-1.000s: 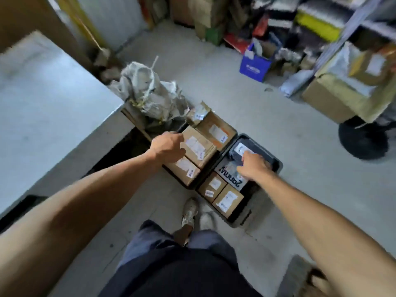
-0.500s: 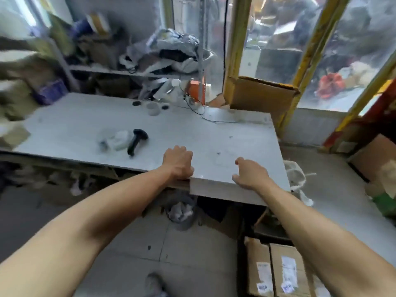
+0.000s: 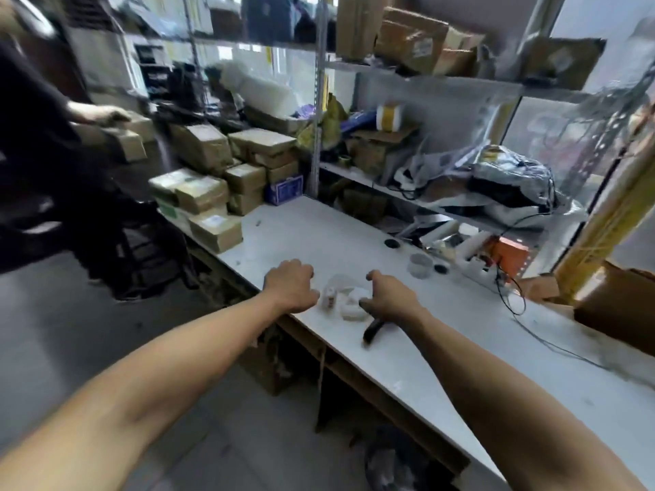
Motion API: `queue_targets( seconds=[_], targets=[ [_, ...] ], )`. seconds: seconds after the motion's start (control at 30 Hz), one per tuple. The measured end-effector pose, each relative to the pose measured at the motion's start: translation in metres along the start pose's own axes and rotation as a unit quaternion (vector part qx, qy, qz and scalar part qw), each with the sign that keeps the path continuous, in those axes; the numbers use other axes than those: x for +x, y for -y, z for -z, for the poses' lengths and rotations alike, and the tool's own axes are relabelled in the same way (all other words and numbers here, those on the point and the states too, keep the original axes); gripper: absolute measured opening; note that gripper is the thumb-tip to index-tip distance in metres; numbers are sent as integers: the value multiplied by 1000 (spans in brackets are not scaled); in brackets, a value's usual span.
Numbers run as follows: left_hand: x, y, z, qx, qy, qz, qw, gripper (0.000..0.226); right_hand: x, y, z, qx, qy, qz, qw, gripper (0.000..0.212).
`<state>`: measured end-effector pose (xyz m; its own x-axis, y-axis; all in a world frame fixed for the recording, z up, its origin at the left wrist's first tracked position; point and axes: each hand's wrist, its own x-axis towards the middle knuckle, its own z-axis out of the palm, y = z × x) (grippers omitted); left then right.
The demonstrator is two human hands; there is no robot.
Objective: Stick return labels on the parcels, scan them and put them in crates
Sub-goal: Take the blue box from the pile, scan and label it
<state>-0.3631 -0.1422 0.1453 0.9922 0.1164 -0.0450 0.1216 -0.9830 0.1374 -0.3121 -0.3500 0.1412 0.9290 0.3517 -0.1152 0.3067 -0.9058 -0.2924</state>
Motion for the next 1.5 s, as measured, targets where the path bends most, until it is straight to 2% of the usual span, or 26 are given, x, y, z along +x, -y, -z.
queue_targets(
  seconds=[0.3, 0.7, 0.93, 1.17, 1.37, 1.43, 1.5],
  targets=[
    [93, 89, 4, -60, 1, 69, 996, 56, 139, 67, -20, -1, 23, 46, 999, 61],
    [305, 165, 1, -129, 32, 98, 986, 57, 373, 89, -20, 36, 35, 35, 998, 62],
    [399, 200, -2, -185, 60, 131, 972, 62, 475, 95, -28, 59, 57, 18, 996, 60],
    [510, 238, -21, -302, 88, 191, 930, 65, 577, 97, -60, 103, 89, -38, 990, 60],
    [617, 282, -65, -385, 129, 217, 888, 72, 669, 118, -87, 172, 85, -109, 975, 52],
    [643, 290, -81, -425, 134, 244, 862, 75, 696, 127, -96, 188, 76, -119, 972, 49],
    [664, 296, -92, -478, 136, 279, 822, 77, 721, 136, -102, 213, 66, -135, 965, 47]
  ],
)
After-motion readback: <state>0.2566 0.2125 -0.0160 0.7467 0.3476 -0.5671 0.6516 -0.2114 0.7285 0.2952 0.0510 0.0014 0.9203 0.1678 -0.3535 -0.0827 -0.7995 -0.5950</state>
